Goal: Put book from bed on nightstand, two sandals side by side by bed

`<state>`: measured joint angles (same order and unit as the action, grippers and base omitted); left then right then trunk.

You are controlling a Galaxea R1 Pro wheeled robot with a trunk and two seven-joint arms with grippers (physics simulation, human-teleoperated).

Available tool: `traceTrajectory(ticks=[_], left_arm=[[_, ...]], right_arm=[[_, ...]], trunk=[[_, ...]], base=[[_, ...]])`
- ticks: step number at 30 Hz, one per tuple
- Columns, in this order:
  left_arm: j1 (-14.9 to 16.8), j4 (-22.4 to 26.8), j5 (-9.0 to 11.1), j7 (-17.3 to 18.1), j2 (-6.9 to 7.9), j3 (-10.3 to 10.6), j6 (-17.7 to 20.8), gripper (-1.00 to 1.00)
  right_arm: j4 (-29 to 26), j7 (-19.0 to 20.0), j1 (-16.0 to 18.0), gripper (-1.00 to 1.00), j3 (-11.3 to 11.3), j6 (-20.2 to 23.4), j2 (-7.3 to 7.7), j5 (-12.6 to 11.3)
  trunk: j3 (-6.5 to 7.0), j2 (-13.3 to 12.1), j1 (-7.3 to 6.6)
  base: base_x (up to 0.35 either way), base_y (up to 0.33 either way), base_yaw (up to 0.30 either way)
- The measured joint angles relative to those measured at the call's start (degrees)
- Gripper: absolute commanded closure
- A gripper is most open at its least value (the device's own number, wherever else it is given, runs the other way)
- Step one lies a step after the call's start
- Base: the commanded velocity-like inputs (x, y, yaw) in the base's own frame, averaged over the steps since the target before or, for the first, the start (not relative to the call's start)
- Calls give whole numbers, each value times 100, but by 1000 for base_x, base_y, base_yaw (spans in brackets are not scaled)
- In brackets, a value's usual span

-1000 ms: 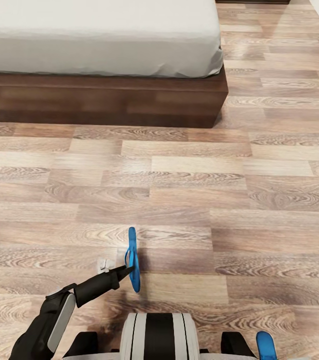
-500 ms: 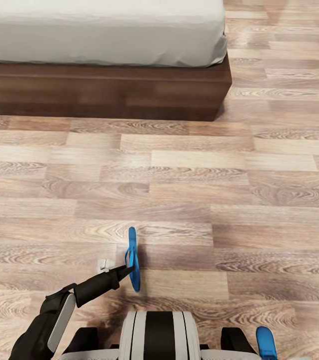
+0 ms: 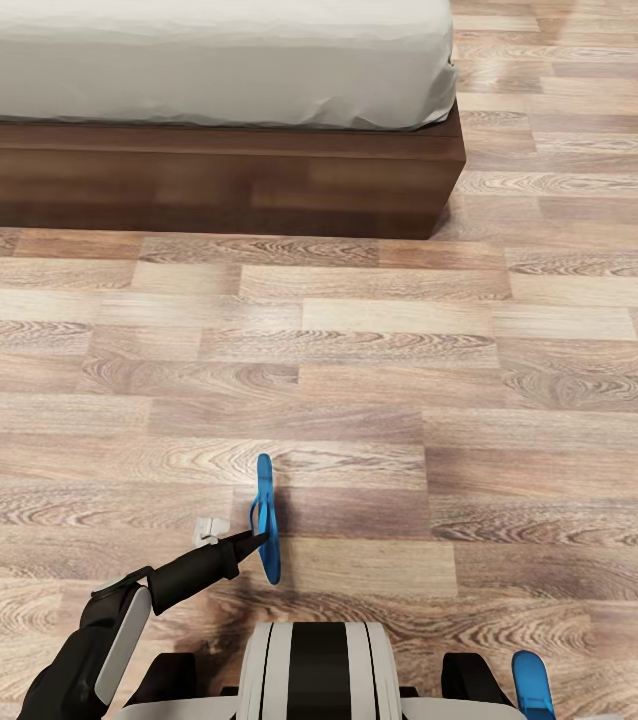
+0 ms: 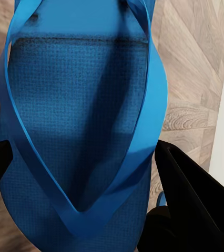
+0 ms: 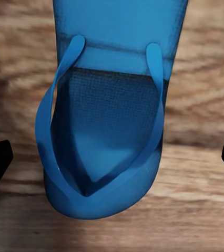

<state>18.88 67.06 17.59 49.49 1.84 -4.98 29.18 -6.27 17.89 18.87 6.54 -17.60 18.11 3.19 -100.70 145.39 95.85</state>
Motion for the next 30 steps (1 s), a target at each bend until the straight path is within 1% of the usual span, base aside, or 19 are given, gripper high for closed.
traceTrajectory(ticks=[30], left_arm=[[0, -1, 0, 5, 0, -2, -1, 100]], right_arm=[[-1, 0, 0, -100, 0, 0, 0, -1]], trunk=[[0, 0, 0]], base=[[0, 0, 0]])
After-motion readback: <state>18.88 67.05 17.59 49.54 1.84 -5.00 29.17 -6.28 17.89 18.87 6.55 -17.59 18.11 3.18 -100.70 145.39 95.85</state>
